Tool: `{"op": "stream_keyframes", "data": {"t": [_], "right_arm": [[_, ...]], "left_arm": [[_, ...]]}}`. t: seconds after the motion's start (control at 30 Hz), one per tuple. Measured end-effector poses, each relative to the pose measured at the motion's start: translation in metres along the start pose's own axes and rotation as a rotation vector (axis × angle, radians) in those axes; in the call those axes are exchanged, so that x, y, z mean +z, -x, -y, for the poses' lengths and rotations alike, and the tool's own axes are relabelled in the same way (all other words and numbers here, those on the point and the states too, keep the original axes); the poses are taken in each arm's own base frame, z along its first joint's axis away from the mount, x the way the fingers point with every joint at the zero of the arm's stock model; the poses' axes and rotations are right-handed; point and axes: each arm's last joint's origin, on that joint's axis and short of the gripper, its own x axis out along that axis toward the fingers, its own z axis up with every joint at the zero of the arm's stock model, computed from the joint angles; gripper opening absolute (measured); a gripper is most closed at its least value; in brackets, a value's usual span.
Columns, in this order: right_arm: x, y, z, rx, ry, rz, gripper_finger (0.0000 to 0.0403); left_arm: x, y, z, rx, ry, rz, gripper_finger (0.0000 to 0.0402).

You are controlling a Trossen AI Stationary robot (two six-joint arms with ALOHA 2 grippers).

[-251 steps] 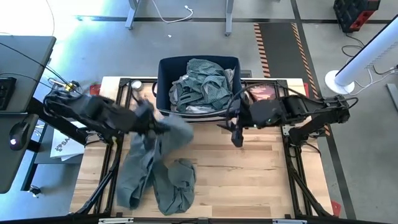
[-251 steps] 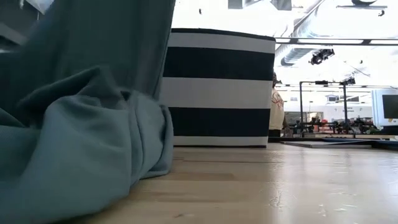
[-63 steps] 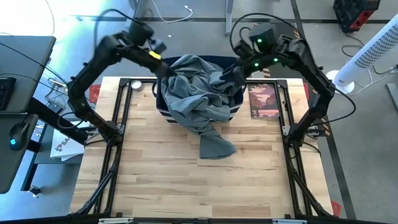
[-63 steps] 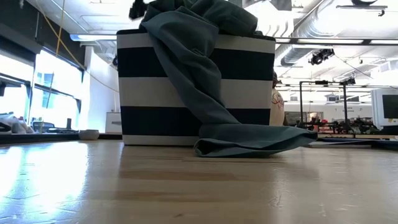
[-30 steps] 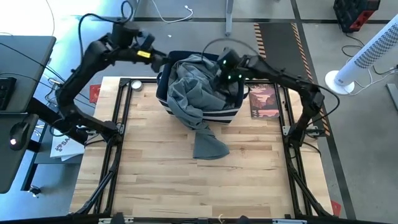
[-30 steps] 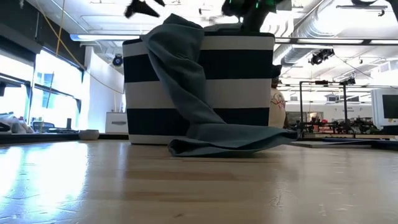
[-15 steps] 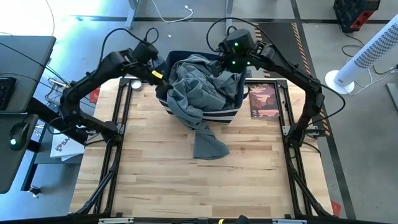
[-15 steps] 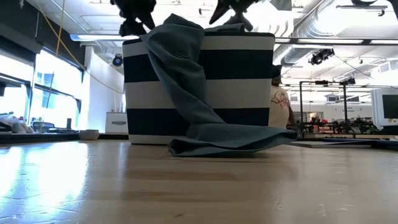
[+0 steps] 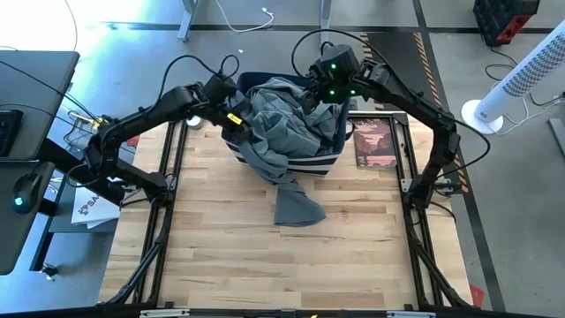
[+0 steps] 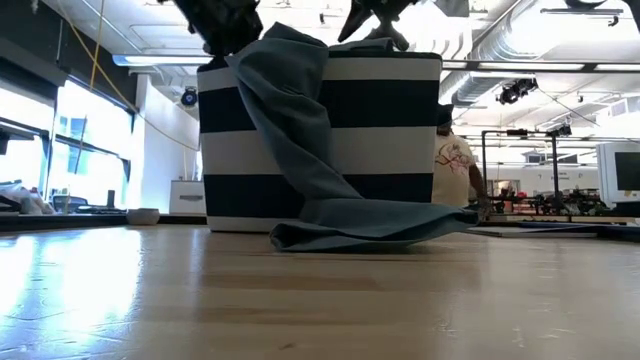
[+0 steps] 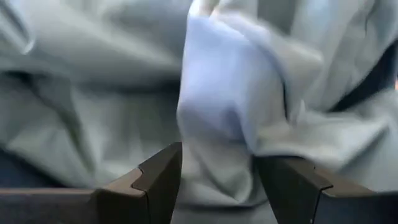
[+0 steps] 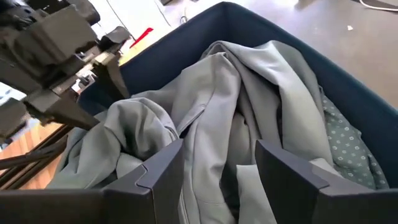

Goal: Sort clothes
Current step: Put the gray pants into the blue bin

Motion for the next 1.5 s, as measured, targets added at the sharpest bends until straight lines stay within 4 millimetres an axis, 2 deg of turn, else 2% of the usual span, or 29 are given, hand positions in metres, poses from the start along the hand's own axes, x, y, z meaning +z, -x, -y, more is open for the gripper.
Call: {"op": "stream_keyframes", "data": {"t": [0.23, 0.4, 0.57, 0.7, 0.9, 1.0, 1.13, 1.23, 1.37, 1.43, 1.5], "right_arm": [[-0.004, 0.000, -0.007, -0.020, -0.005, -0.008, 0.0193], [-0.009, -0.001, -0.020, -0.062, 0.046, -0.003, 0.0193], [-0.015, 0.000, -0.030, -0.066, 0.087, -0.024, 0.0193], [-0.023, 0.002, -0.037, -0.050, 0.104, -0.079, 0.0193], [-0.031, 0.032, -0.060, 0.208, 0.111, -0.142, 0.0193], [-0.037, 0.044, -0.073, 0.316, 0.113, -0.174, 0.0193], [-0.052, 0.048, -0.092, 0.388, 0.180, -0.242, 0.0193], [-0.069, 0.035, -0.106, 0.369, 0.282, -0.290, 0.0193], [-0.088, 0.005, -0.111, 0.115, 0.316, -0.286, 0.0193], [-0.090, -0.009, -0.111, 0.054, 0.310, -0.239, 0.0193], [-0.089, -0.024, -0.112, 0.065, 0.297, -0.192, 0.0193]], "left_arm": [[0.003, -0.021, -0.006, -0.019, 0.084, 0.144, 0.0201], [0.000, -0.033, -0.013, 0.051, 0.119, 0.206, 0.0201], [0.006, -0.037, -0.017, 0.081, 0.171, 0.331, 0.0201], [0.020, -0.032, -0.020, 0.067, 0.213, 0.480, 0.0201], [0.049, -0.001, -0.016, -0.012, 0.221, 0.671, 0.0196], [0.064, 0.019, -0.008, -0.039, 0.142, 0.739, 0.0186], [0.072, 0.054, 0.006, -0.086, -0.014, 0.739, 0.0171], [0.068, 0.078, 0.015, -0.109, -0.121, 0.680, 0.0163], [0.057, 0.100, 0.021, -0.081, -0.152, 0.651, 0.0156], [0.055, 0.105, 0.022, -0.069, -0.152, 0.666, 0.0153], [0.055, 0.109, 0.022, -0.040, -0.146, 0.690, 0.0151]]}}
